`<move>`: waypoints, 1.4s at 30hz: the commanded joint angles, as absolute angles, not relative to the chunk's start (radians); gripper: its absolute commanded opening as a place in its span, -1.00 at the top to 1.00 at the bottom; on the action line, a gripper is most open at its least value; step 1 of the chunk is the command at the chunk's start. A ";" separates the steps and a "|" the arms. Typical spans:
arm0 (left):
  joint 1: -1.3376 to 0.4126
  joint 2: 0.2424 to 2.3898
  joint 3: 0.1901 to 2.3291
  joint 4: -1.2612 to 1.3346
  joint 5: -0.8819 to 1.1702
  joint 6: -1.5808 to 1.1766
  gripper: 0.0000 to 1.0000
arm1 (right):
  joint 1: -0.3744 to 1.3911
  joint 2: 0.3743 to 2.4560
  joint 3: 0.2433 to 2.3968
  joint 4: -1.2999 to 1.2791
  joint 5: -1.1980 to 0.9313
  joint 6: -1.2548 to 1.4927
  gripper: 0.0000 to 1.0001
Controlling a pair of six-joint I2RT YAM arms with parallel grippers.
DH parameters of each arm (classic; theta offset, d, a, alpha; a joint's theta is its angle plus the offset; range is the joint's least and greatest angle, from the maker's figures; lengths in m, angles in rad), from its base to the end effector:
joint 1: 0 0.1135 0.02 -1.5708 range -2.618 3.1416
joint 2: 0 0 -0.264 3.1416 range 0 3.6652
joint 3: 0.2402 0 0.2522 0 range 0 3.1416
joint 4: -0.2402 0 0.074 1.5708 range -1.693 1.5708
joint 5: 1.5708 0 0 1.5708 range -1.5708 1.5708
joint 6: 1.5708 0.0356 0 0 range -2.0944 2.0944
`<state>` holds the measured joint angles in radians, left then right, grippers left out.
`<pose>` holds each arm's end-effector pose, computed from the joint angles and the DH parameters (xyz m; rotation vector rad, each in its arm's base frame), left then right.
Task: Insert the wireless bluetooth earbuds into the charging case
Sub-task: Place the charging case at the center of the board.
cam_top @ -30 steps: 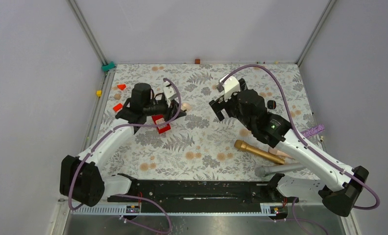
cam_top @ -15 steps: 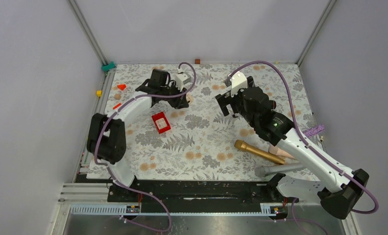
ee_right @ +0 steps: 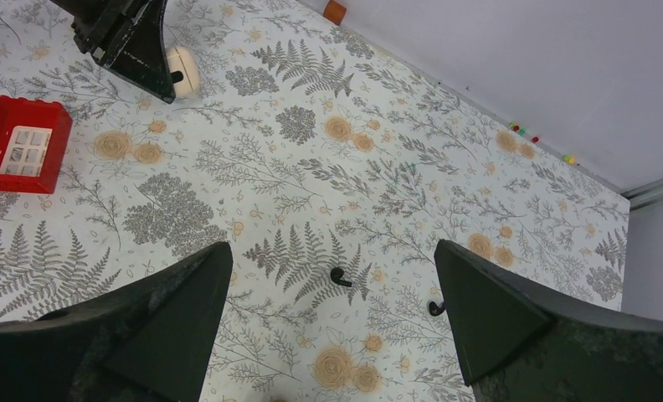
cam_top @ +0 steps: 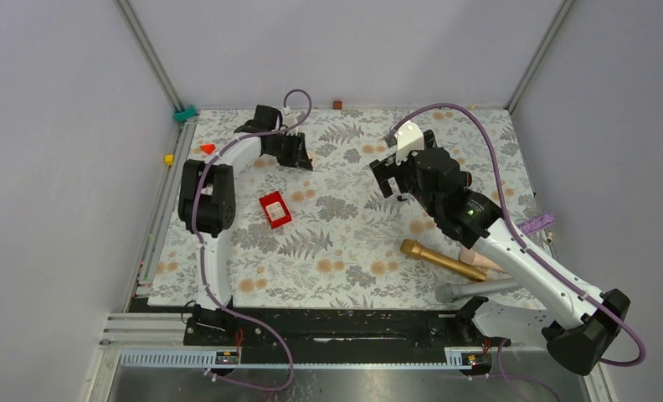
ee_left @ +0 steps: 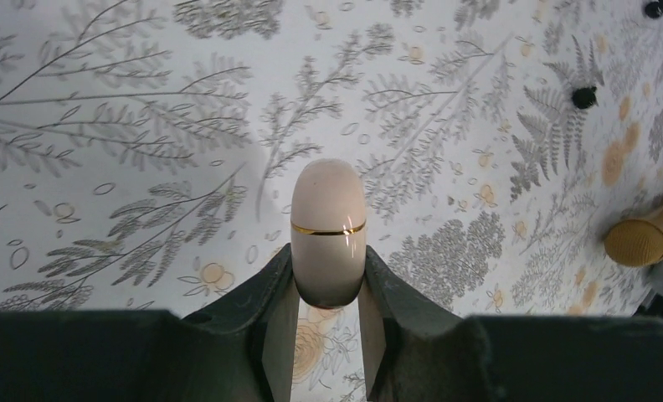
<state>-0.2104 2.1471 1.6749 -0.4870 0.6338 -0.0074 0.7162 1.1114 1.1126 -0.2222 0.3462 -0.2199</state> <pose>0.4535 -0.1184 0.1928 0.5036 2.4259 -0.8880 0.1985 0.1568 0.3869 -0.5747 1.6833 0.0477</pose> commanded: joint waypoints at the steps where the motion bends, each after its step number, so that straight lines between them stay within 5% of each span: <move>1: -0.194 2.203 1.747 -0.518 0.649 -0.135 1.00 | 0.706 1.112 1.111 -0.176 0.336 -0.208 -0.97; 13: -0.193 2.274 1.768 -0.567 0.563 -0.252 0.83 | 0.707 1.114 1.109 -0.176 0.331 -0.206 -0.97; 26: -0.192 2.274 1.713 -0.568 0.490 -0.305 0.10 | 0.702 1.107 1.112 -0.176 0.341 -0.209 -0.97; 37: -0.192 2.208 1.654 -0.560 0.407 -0.300 -0.96 | 0.684 1.069 1.126 -0.156 0.414 -0.264 -0.97; 42: -0.187 2.144 1.634 -0.560 0.390 -0.283 -0.97 | 0.636 1.063 1.159 -0.178 0.424 -0.310 -0.97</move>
